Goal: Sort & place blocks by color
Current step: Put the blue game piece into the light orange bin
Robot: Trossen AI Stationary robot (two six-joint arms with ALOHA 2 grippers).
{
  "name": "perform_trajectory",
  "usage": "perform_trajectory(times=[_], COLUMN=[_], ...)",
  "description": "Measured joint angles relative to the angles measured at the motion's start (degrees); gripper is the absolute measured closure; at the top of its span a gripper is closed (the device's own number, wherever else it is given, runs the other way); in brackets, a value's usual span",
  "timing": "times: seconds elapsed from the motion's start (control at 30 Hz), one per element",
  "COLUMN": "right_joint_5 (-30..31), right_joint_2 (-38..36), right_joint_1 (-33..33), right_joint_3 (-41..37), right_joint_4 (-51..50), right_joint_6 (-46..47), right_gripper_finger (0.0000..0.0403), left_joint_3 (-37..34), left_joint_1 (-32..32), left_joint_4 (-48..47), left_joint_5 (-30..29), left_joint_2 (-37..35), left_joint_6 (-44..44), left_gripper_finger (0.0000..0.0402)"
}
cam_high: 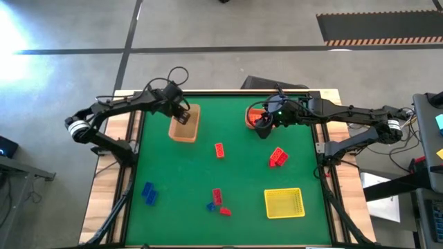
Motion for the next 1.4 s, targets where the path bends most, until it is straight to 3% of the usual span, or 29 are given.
perform_trajectory(times=[0.33, 0.7, 1.07, 1.4], right_joint_5=[0.08, 0.03, -0.10, 1.47], right_joint_2=[0.00, 0.00, 0.00, 0.00], right_joint_1=[0.00, 0.00, 0.00, 0.00], right_joint_3=[0.00, 0.00, -0.01, -0.02], right_joint_4=[0.00, -0.02, -0.02, -0.02], right_joint_6=[-0.06, 1.42, 5.35, 4.92], right_gripper_finger=[0.0213, 0.0213, 0.0213, 0.0213], left_joint_3=[-0.31, -0.25, -0.20, -0.16], left_joint_1=[-0.01, -0.15, -3.92, -12.30], left_joint_4=[1.73, 1.96, 2.02, 1.86], left_joint_5=[0.05, 0.11, 0.23, 0.36], left_joint_2=[0.00, -0.52, -9.67, -17.04], left_joint_6=[-0.12, -0.08, -3.71, -10.84], left_gripper_finger=[0.0267, 0.0261, 0.0260, 0.0260])
